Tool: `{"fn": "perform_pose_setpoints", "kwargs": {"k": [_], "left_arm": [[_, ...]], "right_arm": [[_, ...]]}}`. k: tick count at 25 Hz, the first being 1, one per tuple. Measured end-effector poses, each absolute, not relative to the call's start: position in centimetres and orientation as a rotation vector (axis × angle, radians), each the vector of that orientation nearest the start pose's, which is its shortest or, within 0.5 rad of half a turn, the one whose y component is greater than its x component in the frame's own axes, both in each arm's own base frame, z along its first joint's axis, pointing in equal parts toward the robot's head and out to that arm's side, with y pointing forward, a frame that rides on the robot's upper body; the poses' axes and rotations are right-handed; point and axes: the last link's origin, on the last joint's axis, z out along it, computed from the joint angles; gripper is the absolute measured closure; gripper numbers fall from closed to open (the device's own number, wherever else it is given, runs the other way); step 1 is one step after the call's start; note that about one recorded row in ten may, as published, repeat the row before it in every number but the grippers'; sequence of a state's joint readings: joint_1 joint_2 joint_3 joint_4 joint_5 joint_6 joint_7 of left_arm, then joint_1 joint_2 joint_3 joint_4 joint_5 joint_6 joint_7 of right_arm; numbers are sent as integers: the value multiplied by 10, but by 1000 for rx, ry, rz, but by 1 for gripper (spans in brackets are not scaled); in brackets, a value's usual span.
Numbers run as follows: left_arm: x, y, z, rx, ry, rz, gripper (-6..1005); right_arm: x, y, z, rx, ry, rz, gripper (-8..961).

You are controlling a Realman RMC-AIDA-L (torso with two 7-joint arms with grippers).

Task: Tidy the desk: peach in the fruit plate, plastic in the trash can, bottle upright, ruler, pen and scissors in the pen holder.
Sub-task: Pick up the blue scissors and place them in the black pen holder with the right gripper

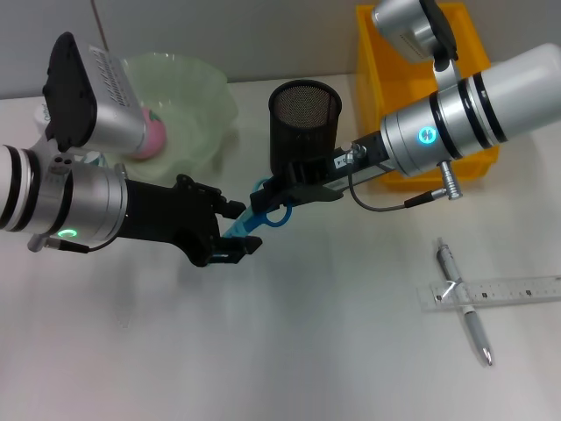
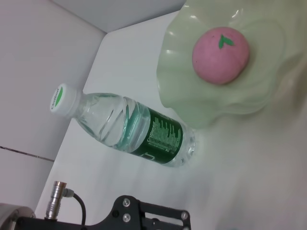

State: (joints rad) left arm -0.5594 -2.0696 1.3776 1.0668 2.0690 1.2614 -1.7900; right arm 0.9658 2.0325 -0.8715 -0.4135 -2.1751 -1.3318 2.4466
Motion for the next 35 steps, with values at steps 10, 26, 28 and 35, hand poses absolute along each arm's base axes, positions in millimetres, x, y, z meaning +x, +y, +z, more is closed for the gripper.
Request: {"fn": "perform_pose_setpoints", "kwargs": {"k": [10,26,28,35], "left_arm": [[-181,360,-39,-2903,-291,-81,241],[-193,355,-23,-2853,-339,-231,167],[-198,352,-17,-2846,-344,-284,167],[-239,315,6,-2777,-345,-697,167]], "right_arm": [[164,403,-52,-2581,1765,316,874],[167,401,-48,-2603,1750,311,874],[168,401,-45,-2610,1748,310,874],[172,402,-30,-2625,1743,285,873]]}}
